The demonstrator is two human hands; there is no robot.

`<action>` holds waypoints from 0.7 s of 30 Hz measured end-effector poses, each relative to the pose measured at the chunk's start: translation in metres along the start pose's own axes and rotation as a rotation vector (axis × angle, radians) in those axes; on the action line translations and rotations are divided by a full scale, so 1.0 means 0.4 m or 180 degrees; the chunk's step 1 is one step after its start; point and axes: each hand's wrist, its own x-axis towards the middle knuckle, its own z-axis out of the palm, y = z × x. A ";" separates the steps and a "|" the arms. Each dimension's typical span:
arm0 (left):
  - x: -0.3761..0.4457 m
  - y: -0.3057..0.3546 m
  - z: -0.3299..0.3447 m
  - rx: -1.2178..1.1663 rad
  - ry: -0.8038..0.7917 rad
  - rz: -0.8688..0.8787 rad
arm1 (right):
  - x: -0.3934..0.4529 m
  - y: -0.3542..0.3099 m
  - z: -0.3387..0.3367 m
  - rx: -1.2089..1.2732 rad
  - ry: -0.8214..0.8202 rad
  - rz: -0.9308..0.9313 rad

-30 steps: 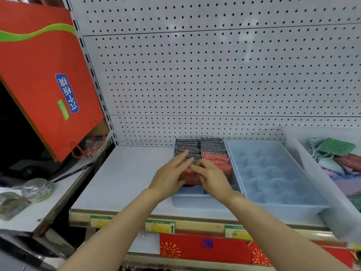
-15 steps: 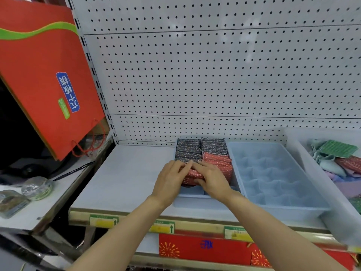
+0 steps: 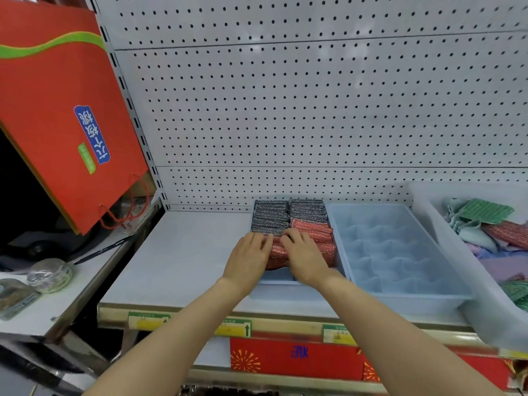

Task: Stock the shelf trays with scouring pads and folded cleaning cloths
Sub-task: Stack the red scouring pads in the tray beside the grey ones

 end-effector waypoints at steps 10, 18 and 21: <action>0.064 0.002 -0.004 -0.0692 -0.0646 0.0204 | -0.035 0.076 -0.056 0.0671 0.0620 -0.0237; 0.068 0.009 0.009 -0.0429 -0.0185 0.0619 | -0.080 0.141 -0.053 -0.0053 -0.0372 0.0445; 0.077 0.007 0.007 -0.0447 -0.0182 0.0985 | -0.076 0.144 -0.048 -0.0349 -0.0534 0.0343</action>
